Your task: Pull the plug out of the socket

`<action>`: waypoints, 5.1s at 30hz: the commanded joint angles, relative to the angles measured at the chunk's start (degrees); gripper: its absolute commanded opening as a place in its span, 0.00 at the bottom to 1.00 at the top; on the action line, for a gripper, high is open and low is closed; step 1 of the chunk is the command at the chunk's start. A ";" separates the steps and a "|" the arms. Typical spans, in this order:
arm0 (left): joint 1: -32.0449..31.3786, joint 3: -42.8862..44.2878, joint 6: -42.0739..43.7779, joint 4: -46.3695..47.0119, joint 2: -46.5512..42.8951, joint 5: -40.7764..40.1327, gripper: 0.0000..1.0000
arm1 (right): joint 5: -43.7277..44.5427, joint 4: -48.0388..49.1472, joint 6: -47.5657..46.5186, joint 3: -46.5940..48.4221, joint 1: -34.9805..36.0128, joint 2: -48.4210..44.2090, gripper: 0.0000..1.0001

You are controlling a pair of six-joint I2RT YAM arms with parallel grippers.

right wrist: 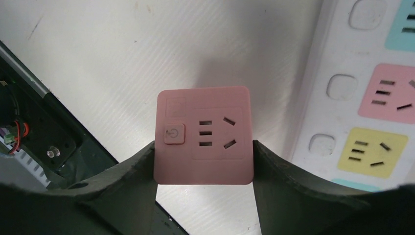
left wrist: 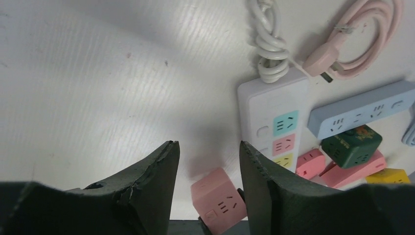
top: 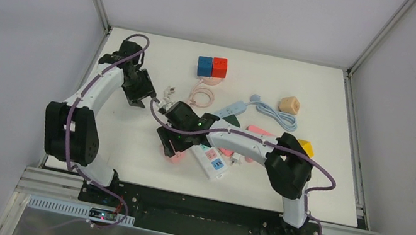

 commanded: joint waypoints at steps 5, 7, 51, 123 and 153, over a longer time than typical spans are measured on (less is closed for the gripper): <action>2.48 -5.36 1.03 1.20 -6.96 -2.54 0.67 | 5.30 -3.48 8.70 3.74 0.53 -2.43 0.95; 2.48 -5.53 1.69 1.29 -7.52 -1.73 0.70 | 6.04 -0.93 10.44 4.10 0.49 -3.42 0.99; 0.40 11.54 -4.90 18.80 10.84 19.13 0.96 | 7.56 23.63 23.72 25.13 -37.90 15.58 0.99; -11.46 30.14 -6.16 22.50 36.36 24.26 0.75 | -5.30 10.97 -22.76 10.38 -34.00 6.20 0.80; -14.57 31.87 -8.87 8.70 41.47 17.51 0.53 | -6.42 17.09 -10.12 12.76 -29.80 8.88 0.00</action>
